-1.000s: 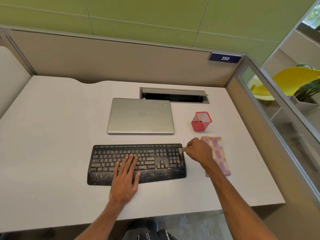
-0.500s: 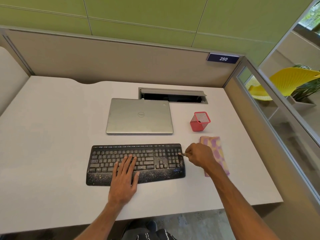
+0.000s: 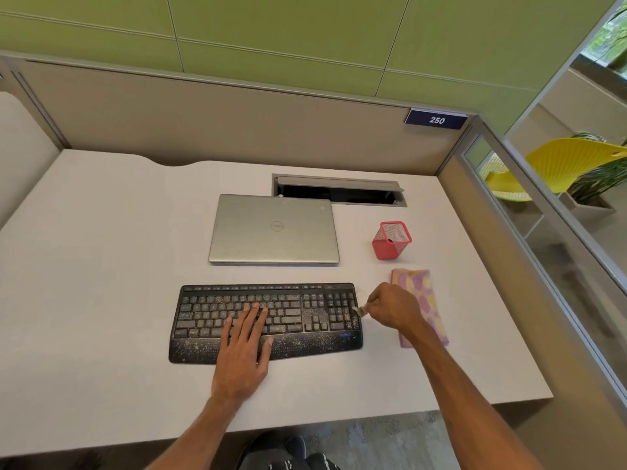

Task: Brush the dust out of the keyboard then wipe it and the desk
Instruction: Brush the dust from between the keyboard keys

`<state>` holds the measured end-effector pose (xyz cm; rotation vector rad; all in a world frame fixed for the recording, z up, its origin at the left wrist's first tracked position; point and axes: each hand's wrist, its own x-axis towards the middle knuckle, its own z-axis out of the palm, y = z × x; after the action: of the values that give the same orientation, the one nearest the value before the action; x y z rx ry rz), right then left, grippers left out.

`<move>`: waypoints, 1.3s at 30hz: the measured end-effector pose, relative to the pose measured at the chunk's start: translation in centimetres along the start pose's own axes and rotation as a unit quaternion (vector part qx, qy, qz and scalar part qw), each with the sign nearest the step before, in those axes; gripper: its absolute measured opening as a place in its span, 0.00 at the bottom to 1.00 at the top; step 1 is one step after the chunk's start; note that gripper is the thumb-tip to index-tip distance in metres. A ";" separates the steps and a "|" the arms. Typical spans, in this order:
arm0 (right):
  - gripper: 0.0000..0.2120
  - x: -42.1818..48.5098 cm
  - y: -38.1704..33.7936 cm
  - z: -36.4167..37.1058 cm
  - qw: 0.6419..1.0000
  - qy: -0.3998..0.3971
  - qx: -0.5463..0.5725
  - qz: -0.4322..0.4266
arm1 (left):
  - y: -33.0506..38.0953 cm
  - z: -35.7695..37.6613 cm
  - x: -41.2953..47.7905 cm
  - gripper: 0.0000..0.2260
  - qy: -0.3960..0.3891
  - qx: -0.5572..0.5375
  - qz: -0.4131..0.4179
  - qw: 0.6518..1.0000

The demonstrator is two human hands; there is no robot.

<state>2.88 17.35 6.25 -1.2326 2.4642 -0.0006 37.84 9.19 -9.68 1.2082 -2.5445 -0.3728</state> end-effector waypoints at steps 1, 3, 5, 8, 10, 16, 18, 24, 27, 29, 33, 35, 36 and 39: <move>0.10 0.0 0.1 -0.3 1.000 0.003 0.004 0.003 | 0.0 0.0 0.0 0.30 0.000 -0.001 0.000 1.000; 0.09 0.2 0.4 -0.6 0.999 0.033 0.018 0.012 | 0.1 0.0 0.0 0.30 -0.001 -0.003 0.000 1.000; 0.09 0.4 0.6 -0.4 0.998 0.058 0.028 0.014 | 0.0 0.0 -0.1 0.30 -0.001 -0.001 0.002 1.000; 0.11 0.5 0.4 0.2 0.999 0.049 0.019 -0.001 | 0.0 0.0 0.0 0.30 0.000 -0.005 0.000 1.000; 0.09 0.5 0.2 0.0 1.000 0.020 0.011 -0.009 | 0.1 0.0 0.0 0.30 -0.002 -0.001 0.000 1.000; 0.10 0.8 0.4 -0.1 0.998 0.055 0.002 -0.008 | 0.0 0.1 -0.1 0.30 -0.003 0.004 0.001 1.000; 0.10 0.8 0.6 0.1 0.998 0.046 -0.020 -0.025 | 0.0 0.1 0.0 0.31 -0.003 0.005 0.000 1.000; 0.10 0.8 1.1 -1.3 0.993 0.010 -0.099 -0.067 | 0.1 -0.1 -0.1 0.31 -0.007 0.003 0.000 1.000; 0.11 0.7 0.9 -1.3 0.987 0.015 -0.135 -0.086 | 0.0 0.0 -0.1 0.31 -0.007 0.003 0.001 1.000; 0.11 0.8 0.4 -0.7 0.985 0.011 -0.142 -0.101 | 0.1 0.0 0.0 0.31 -0.005 -0.002 0.001 1.000; 0.12 0.8 -1.2 0.1 0.977 0.015 -0.154 -0.144 | 0.1 -0.1 0.0 0.31 -0.005 0.006 0.001 1.000; 0.11 0.8 -1.4 -0.2 0.976 0.023 -0.144 -0.162 | 0.1 -0.1 0.0 0.31 -0.002 0.001 0.001 1.000; 0.10 0.7 -1.4 -0.5 0.976 0.032 -0.137 -0.165 | 0.1 -0.1 0.0 0.31 0.000 -0.002 0.001 1.000; 0.10 1.0 -0.6 -1.2 0.978 0.037 -0.144 -0.145 | 0.1 -0.1 0.0 0.30 0.000 -0.002 0.000 1.000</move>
<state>2.39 16.06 7.09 -1.7368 2.3819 0.2445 37.87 9.25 -9.55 1.2070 -2.5439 -0.3773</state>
